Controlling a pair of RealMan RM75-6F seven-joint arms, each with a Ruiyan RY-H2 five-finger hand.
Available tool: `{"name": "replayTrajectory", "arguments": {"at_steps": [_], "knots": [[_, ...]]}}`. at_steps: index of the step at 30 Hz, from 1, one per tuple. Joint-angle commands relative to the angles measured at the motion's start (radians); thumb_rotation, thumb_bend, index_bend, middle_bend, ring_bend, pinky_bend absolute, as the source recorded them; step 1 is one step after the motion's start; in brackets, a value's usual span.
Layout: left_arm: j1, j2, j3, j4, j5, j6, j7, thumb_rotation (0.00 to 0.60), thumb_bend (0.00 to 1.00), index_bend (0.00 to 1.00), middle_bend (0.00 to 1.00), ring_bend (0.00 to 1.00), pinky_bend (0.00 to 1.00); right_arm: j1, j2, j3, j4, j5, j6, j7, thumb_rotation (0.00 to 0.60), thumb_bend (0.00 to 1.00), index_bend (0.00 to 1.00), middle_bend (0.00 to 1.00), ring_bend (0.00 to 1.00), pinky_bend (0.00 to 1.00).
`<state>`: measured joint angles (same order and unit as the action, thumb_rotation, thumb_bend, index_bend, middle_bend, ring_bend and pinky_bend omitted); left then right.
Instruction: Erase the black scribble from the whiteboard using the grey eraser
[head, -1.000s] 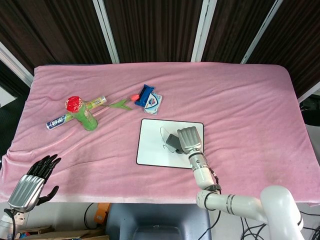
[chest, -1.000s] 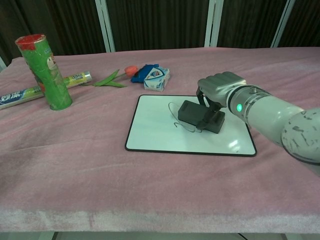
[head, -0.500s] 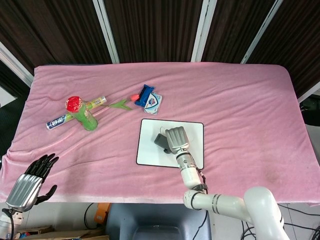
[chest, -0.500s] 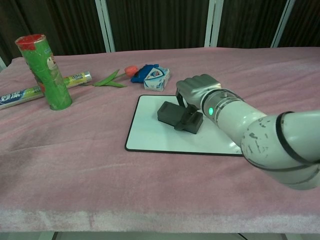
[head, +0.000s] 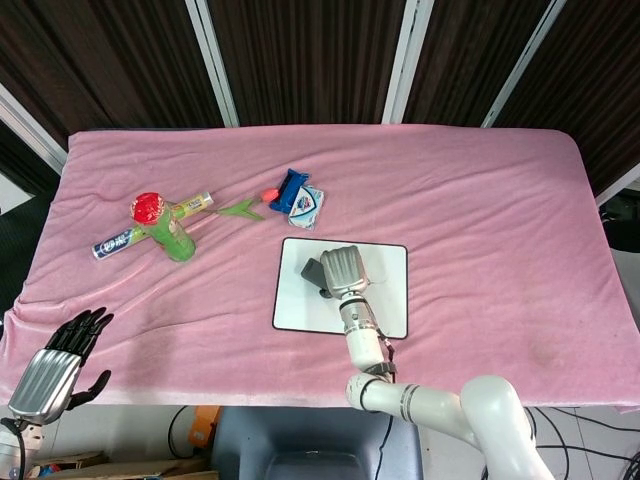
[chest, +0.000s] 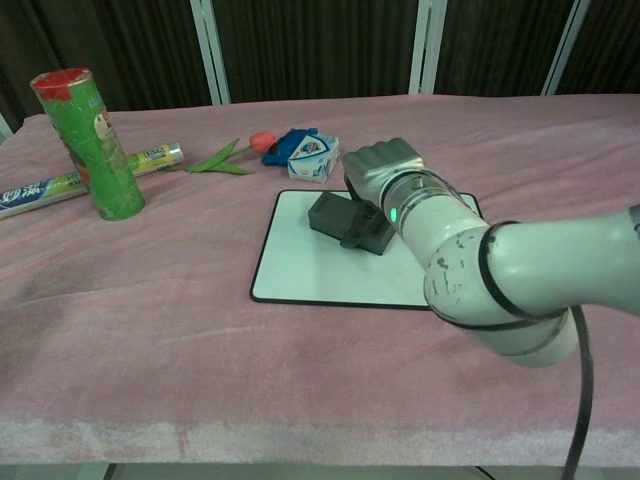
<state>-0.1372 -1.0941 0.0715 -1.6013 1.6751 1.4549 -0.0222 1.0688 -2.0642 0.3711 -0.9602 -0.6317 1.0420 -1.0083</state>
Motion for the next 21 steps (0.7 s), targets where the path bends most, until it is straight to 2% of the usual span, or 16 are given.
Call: {"name": "replayTrajectory", "arguments": {"at_steps": [1, 6, 9, 17, 21], "knots": [[-0.001, -0.001, 0.000, -0.001, -0.002, -0.003, 0.004, 0.600, 0.36, 0.00, 0.03, 0.02, 0.15, -0.003, 0.018, 0.011, 0.009, 0.015, 0.000, -0.018, 0.600, 0.40, 1.00, 0.80, 0.81, 0.90], [-0.014, 0.002, 0.019, 0.011, 0.058, 0.003, -0.053, 0.600, 0.36, 0.00, 0.04, 0.05, 0.15, -0.021, 0.067, -0.009, 0.008, 0.009, -0.012, -0.042, 0.600, 0.40, 1.00, 0.80, 0.81, 0.90], [-0.023, 0.005, 0.031, 0.022, 0.083, -0.002, -0.077, 0.600, 0.36, 0.00, 0.05, 0.05, 0.15, -0.049, 0.111, -0.021, -0.034, 0.027, -0.033, -0.049, 0.600, 0.40, 1.00, 0.80, 0.81, 0.90], [-0.030, -0.006, 0.026, 0.011, 0.053, -0.037, -0.031, 0.600, 0.36, 0.00, 0.05, 0.05, 0.14, -0.133, 0.241, -0.089, -0.150, 0.006, -0.086, 0.011, 0.600, 0.40, 1.00, 0.80, 0.81, 0.90], [-0.030, -0.007, 0.025, 0.005, 0.053, -0.034, -0.022, 0.600, 0.36, 0.00, 0.05, 0.05, 0.14, -0.173, 0.300, -0.138, -0.206, -0.039, -0.102, 0.059, 0.600, 0.40, 1.00, 0.80, 0.81, 0.90]]}}
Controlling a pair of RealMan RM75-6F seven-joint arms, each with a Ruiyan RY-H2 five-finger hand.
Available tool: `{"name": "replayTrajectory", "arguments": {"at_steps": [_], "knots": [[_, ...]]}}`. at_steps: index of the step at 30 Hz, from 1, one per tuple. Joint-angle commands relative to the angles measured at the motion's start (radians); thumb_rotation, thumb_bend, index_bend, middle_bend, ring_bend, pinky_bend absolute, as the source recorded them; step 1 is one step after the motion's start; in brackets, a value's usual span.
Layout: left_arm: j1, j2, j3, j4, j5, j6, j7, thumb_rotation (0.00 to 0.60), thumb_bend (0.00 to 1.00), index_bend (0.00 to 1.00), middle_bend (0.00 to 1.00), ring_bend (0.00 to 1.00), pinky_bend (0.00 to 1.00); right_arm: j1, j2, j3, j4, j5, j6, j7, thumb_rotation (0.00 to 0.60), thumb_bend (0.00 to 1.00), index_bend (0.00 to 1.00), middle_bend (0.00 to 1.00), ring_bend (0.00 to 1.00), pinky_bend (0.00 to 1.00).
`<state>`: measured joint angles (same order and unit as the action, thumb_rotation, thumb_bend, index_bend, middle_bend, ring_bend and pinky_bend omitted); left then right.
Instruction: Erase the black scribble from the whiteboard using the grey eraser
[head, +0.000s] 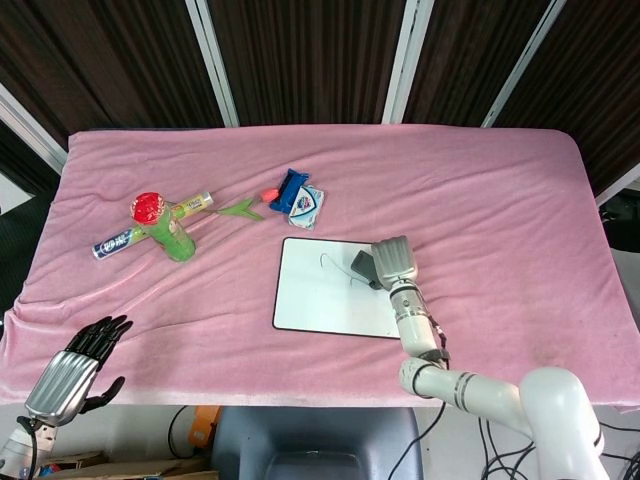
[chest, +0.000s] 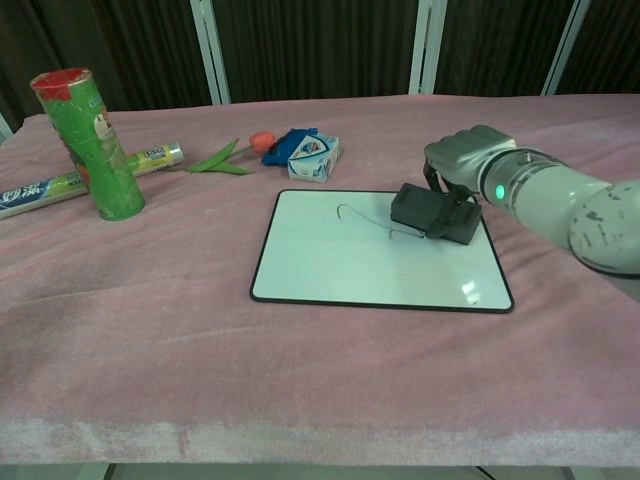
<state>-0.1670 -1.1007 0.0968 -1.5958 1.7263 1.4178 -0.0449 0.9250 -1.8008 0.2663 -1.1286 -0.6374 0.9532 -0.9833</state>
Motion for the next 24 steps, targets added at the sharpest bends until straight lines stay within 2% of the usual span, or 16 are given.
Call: {"name": "replayTrajectory", "arguments": {"at_steps": [1, 5, 8, 14, 24], "knots": [[0.001, -0.001, -0.001, 0.000, 0.003, 0.006, 0.001, 0.600, 0.36, 0.00, 0.05, 0.05, 0.14, -0.039, 0.052, -0.045, -0.053, -0.050, -0.014, 0.047, 0.600, 0.40, 1.00, 0.80, 0.81, 0.90], [0.003, -0.010, -0.009, 0.012, 0.003, 0.023, -0.002, 0.600, 0.36, 0.00, 0.05, 0.05, 0.14, -0.071, 0.105, -0.086, -0.113, -0.112, -0.012, 0.099, 0.600, 0.40, 1.00, 0.80, 0.81, 0.90], [0.005, -0.017, -0.015, 0.019, -0.003, 0.029, 0.004, 0.600, 0.36, 0.00, 0.04, 0.05, 0.14, -0.066, 0.105, -0.088, -0.114, -0.118, -0.010, 0.104, 0.600, 0.40, 1.00, 0.80, 0.81, 0.90], [0.005, -0.020, -0.017, 0.020, -0.005, 0.034, 0.006, 0.600, 0.36, 0.00, 0.04, 0.05, 0.14, -0.004, 0.017, -0.050, -0.047, -0.072, -0.011, 0.065, 0.600, 0.40, 1.00, 0.80, 0.81, 0.90], [0.007, -0.011, -0.023, 0.027, -0.027, 0.035, -0.016, 0.600, 0.36, 0.00, 0.04, 0.05, 0.14, 0.128, -0.133, 0.045, 0.105, 0.048, 0.010, -0.060, 0.600, 0.40, 1.00, 0.80, 0.81, 0.90]]}}
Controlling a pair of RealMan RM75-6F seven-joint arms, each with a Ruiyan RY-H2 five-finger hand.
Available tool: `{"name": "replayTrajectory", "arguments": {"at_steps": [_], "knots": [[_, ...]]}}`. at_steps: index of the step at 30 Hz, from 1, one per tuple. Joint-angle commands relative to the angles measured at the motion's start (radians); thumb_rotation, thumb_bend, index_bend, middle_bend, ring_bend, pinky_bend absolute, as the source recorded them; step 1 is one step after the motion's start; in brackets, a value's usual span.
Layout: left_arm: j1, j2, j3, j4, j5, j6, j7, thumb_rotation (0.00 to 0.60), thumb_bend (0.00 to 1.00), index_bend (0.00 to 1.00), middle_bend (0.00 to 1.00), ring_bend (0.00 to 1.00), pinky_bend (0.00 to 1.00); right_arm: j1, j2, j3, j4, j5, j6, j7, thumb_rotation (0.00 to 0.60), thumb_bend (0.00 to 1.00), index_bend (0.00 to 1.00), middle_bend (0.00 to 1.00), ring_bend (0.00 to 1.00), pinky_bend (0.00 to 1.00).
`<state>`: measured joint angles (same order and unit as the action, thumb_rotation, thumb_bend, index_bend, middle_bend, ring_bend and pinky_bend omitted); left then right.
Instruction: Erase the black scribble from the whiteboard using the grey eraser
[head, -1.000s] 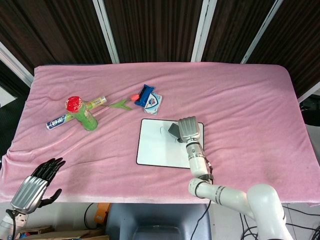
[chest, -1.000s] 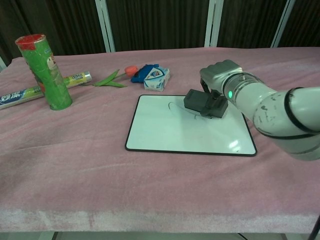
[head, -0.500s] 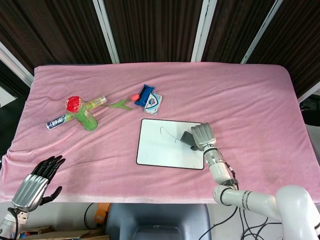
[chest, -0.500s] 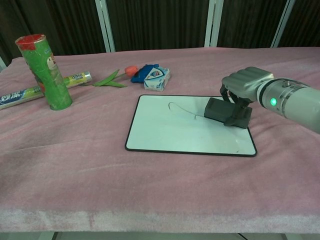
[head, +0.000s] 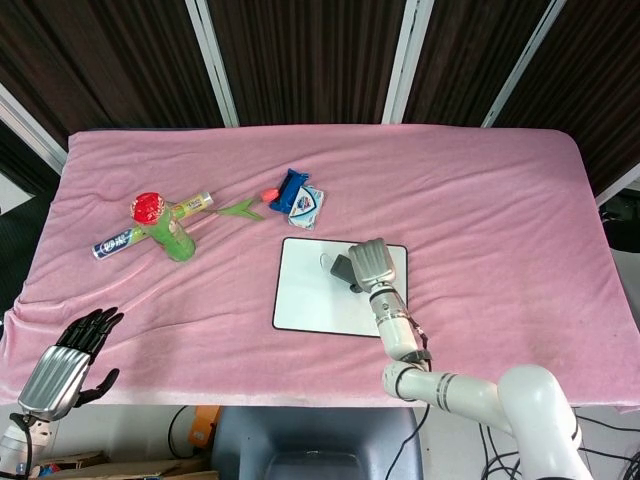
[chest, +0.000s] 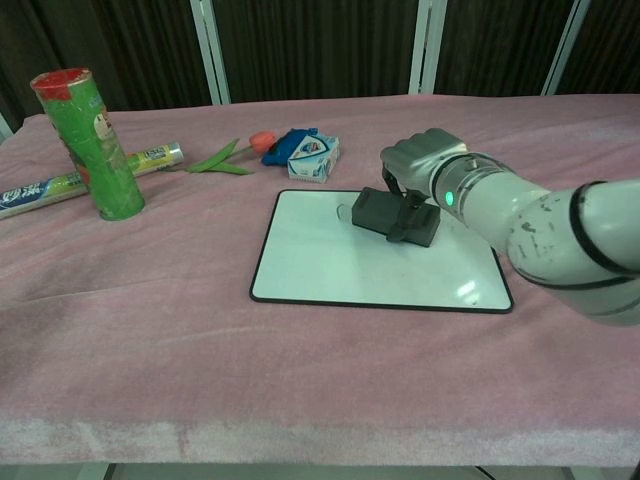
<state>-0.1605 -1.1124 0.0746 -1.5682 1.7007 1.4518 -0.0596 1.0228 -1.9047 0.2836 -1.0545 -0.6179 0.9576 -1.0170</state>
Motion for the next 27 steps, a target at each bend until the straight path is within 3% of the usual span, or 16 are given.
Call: {"name": "replayTrajectory", "arguments": {"at_steps": [1, 10, 27], "knots": [[0.002, 0.002, -0.001, -0.001, -0.001, 0.004, -0.003, 0.600, 0.36, 0.00, 0.04, 0.05, 0.14, 0.040, -0.039, 0.037, 0.041, 0.037, 0.006, -0.032, 0.600, 0.40, 1.00, 0.80, 0.81, 0.90], [0.009, 0.010, -0.001, 0.002, 0.001, 0.023, -0.021, 0.600, 0.36, 0.00, 0.04, 0.05, 0.14, 0.139, -0.152, 0.094, 0.189, 0.090, 0.001, -0.097, 0.600, 0.40, 1.00, 0.80, 0.81, 0.90], [0.013, 0.015, -0.003, 0.003, -0.008, 0.023, -0.028, 0.600, 0.36, 0.00, 0.04, 0.05, 0.14, 0.200, -0.208, 0.138, 0.228, 0.109, -0.005, -0.139, 0.600, 0.40, 1.00, 0.80, 0.81, 0.90]]}}
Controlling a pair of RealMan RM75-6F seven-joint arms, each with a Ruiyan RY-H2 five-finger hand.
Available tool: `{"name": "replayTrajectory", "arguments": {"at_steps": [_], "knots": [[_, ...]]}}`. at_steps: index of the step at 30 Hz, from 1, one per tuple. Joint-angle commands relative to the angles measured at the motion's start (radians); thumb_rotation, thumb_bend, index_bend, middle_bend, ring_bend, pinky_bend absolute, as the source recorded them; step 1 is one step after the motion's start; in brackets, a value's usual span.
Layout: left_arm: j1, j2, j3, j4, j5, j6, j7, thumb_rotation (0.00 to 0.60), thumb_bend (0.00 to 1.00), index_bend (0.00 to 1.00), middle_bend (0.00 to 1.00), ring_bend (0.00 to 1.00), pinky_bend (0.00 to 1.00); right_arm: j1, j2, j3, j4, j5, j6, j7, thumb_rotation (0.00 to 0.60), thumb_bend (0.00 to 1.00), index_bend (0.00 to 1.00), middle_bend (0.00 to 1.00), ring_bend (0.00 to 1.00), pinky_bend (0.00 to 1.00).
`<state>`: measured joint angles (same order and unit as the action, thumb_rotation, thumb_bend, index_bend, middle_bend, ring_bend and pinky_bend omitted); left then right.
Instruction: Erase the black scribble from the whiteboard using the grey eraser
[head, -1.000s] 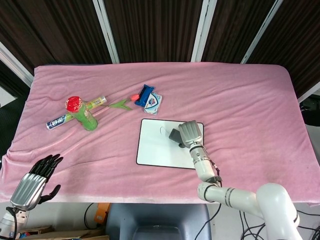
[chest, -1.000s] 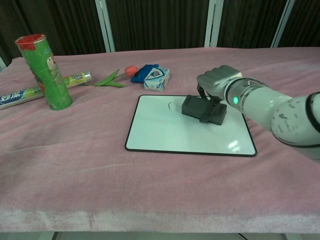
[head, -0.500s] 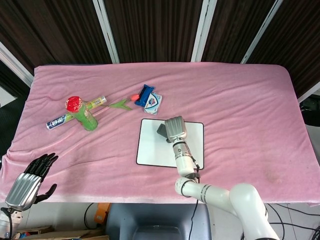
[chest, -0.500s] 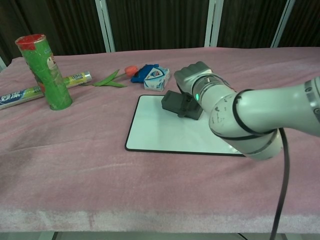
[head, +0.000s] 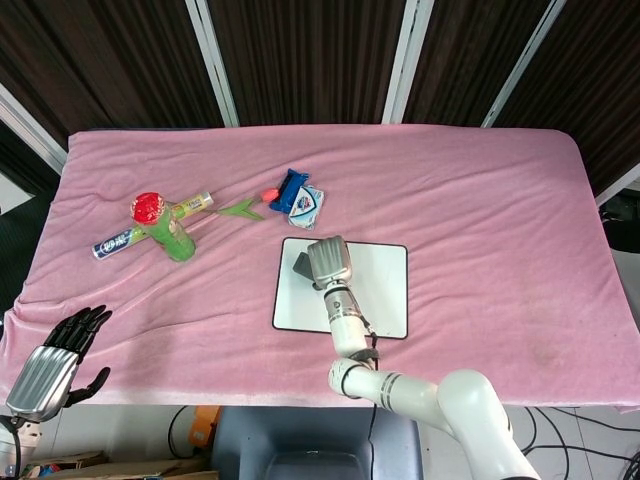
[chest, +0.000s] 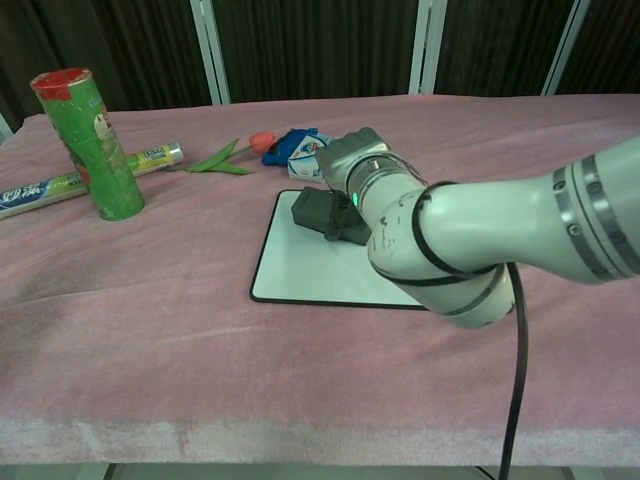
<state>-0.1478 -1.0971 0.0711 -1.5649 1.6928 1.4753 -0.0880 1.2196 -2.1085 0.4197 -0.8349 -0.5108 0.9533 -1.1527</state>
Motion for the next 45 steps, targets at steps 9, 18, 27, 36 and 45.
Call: {"name": "replayTrajectory", "arguments": {"at_steps": [9, 18, 27, 36, 45], "knots": [[0.001, 0.003, -0.002, -0.004, -0.010, -0.007, 0.001, 0.600, 0.36, 0.00, 0.04, 0.05, 0.14, 0.065, -0.055, 0.059, 0.229, 0.048, -0.037, -0.061, 0.600, 0.40, 1.00, 0.80, 0.81, 0.90], [-0.007, 0.002, -0.004, -0.004, -0.015, -0.023, 0.001, 0.600, 0.36, 0.00, 0.04, 0.05, 0.14, 0.085, -0.070, 0.100, 0.350, 0.051, -0.089, -0.080, 0.600, 0.40, 1.00, 0.80, 0.81, 0.90], [-0.010, 0.001, -0.003, -0.011, -0.017, -0.034, 0.013, 0.600, 0.36, 0.00, 0.04, 0.05, 0.14, 0.092, -0.083, 0.112, 0.321, 0.020, -0.103, -0.063, 0.600, 0.40, 1.00, 0.80, 0.81, 0.90], [-0.009, 0.004, -0.002, -0.006, -0.011, -0.027, -0.002, 0.600, 0.36, 0.00, 0.04, 0.05, 0.14, 0.070, -0.082, 0.086, 0.227, -0.003, -0.076, -0.102, 0.600, 0.40, 1.00, 0.80, 0.81, 0.90], [-0.005, 0.006, 0.001, -0.009, -0.003, -0.017, 0.001, 0.600, 0.36, 0.00, 0.04, 0.05, 0.14, 0.003, -0.031, 0.014, 0.062, -0.034, -0.047, -0.136, 0.600, 0.40, 1.00, 0.80, 0.81, 0.90]]}}
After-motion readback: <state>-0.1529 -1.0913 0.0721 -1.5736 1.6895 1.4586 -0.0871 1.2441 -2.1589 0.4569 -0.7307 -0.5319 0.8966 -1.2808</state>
